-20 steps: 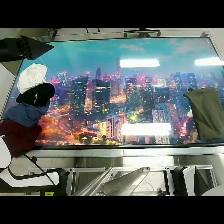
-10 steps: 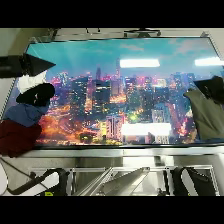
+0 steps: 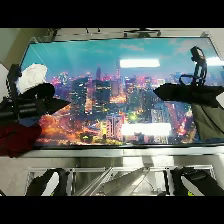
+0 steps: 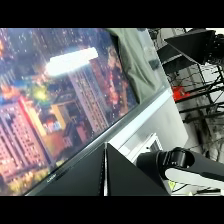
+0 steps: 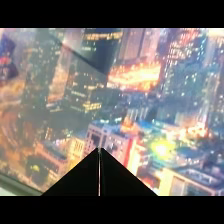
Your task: Fold the shirts.
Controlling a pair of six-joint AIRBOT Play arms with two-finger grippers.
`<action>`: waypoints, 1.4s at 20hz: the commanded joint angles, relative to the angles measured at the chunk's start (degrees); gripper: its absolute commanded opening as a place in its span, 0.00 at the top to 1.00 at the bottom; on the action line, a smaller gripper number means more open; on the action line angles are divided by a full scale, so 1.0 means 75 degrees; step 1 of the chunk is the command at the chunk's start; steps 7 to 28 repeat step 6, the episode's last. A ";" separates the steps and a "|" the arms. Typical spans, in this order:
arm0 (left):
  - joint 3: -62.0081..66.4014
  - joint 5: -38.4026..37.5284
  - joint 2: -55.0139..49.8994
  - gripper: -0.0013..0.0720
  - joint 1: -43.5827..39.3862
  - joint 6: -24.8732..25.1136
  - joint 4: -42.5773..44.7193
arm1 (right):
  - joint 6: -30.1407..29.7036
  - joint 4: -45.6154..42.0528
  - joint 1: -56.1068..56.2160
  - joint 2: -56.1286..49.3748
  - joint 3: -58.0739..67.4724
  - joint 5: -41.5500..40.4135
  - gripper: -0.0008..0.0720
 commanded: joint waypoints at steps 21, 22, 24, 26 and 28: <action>-0.0711 0.0157 0.0495 0.98 0.0009 0.0006 0.0026 | 0.0090 -0.0079 0.0283 -0.0160 0.0029 0.0154 0.96; -0.0711 0.0157 0.0495 0.98 0.0009 0.0006 0.0026 | 0.0090 -0.0079 0.0283 -0.0160 0.0029 0.0154 0.96; -0.0711 0.0157 0.0495 0.98 0.0009 0.0006 0.0026 | 0.0090 -0.0079 0.0283 -0.0160 0.0029 0.0154 0.96; -0.0711 0.0157 0.0495 0.98 0.0009 0.0006 0.0026 | 0.0090 -0.0079 0.0283 -0.0160 0.0029 0.0154 0.96; -0.0711 0.0157 0.0495 0.98 0.0009 0.0006 0.0026 | 0.0090 -0.0079 0.0283 -0.0160 0.0029 0.0154 0.96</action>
